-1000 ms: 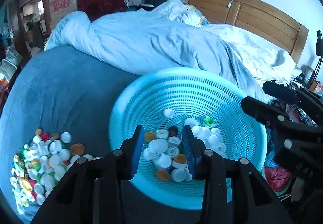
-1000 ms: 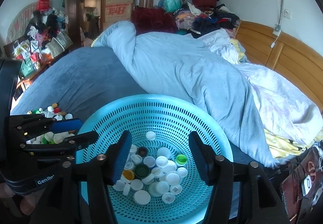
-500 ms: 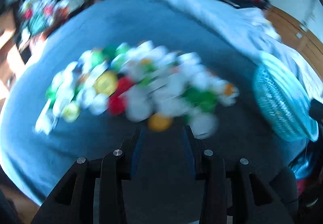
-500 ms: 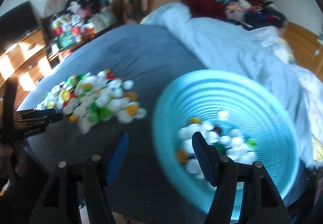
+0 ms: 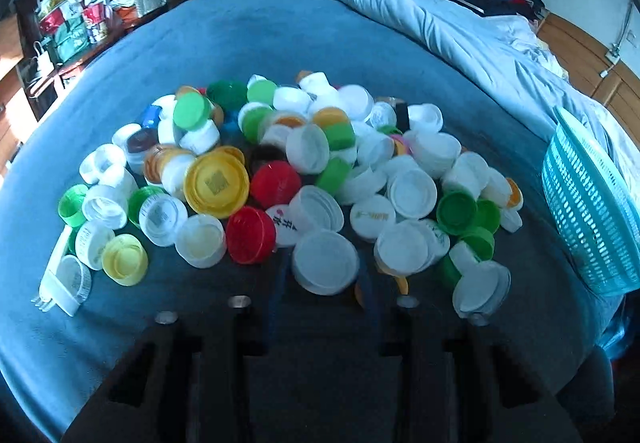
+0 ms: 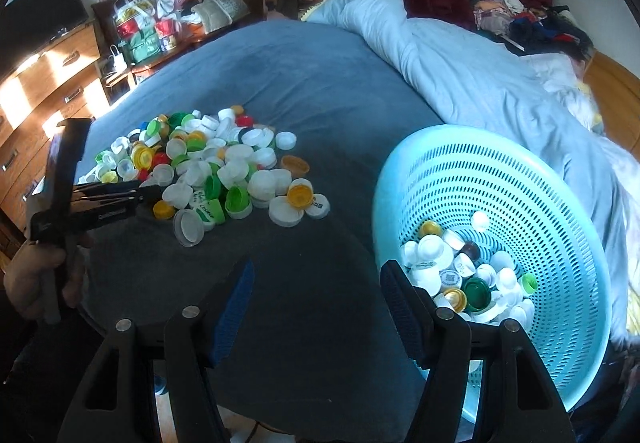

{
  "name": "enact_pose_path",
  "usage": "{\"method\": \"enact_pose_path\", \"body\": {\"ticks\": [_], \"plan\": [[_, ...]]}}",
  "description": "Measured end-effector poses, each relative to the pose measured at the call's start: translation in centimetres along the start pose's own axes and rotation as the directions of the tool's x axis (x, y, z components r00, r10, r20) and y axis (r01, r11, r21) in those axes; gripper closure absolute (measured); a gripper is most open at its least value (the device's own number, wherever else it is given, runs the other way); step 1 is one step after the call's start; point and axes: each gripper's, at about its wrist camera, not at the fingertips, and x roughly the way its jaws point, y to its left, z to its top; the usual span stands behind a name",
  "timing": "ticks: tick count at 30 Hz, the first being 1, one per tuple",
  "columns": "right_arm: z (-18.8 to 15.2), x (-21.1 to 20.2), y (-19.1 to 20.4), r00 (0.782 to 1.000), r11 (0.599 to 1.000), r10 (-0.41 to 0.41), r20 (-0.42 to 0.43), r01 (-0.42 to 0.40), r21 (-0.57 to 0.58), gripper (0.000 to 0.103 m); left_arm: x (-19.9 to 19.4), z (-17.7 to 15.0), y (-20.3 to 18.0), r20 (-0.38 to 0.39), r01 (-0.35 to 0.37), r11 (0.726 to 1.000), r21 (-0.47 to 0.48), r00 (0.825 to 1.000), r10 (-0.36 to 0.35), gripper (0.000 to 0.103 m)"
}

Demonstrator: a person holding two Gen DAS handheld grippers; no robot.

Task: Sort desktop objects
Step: 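Grasp a white cap with the left gripper while the right gripper grasps a white cap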

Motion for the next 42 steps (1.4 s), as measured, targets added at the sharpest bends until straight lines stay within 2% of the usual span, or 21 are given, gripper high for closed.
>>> {"method": "enact_pose_path", "body": {"ticks": [5, 10, 18, 27, 29, 31, 34, 42], "plan": [[0.2, 0.8, 1.2, 0.998, 0.998, 0.057, 0.011, -0.057, -0.011, 0.034, -2.6, -1.2, 0.0, 0.035, 0.02, 1.0, 0.001, 0.999, -0.02, 0.076], [0.3, 3.6, 3.6, 0.985, 0.985, 0.172, -0.01, -0.172, -0.025, 0.034, -5.8, -1.8, 1.5, 0.082, 0.024, 0.998, -0.051, 0.996, -0.02, 0.076], [1.8, 8.8, 8.0, 0.953, 0.952, 0.301, -0.048, -0.303, -0.046, 0.034, -5.3, -2.1, 3.5, 0.055, 0.054, 0.993, -0.108, 0.997, -0.048, 0.076], [2.4, 13.8, 10.1, 0.965, 0.968, 0.229, -0.126, -0.239, -0.072, 0.034, -4.5, -2.5, 3.0, 0.027, 0.079, 0.992, -0.1, 0.997, -0.077, 0.076], [2.1, 14.1, 10.5, 0.969, 0.973, 0.205, -0.137, -0.217, -0.078, 0.041, -4.6, -2.5, 3.0, 0.029, 0.084, 0.991, -0.108, 0.996, -0.081, 0.076], [2.1, 14.2, 10.6, 0.972, 0.976, 0.19, -0.139, -0.202, -0.079, 0.075, -4.6, -2.4, 3.0, 0.029, 0.085, 0.99, -0.109, 0.996, -0.082, 0.076], [2.0, 13.7, 10.2, 0.97, 0.976, 0.198, -0.138, -0.208, -0.061, 0.088, -4.9, -2.3, 2.9, 0.032, 0.09, 0.99, -0.108, 0.996, -0.087, 0.076], [2.5, 10.1, 8.7, 0.964, 0.965, 0.259, -0.065, -0.26, -0.016, 0.09, -6.2, -1.9, 2.0, 0.052, 0.103, 0.99, -0.092, 0.994, -0.098, 0.076]]}}
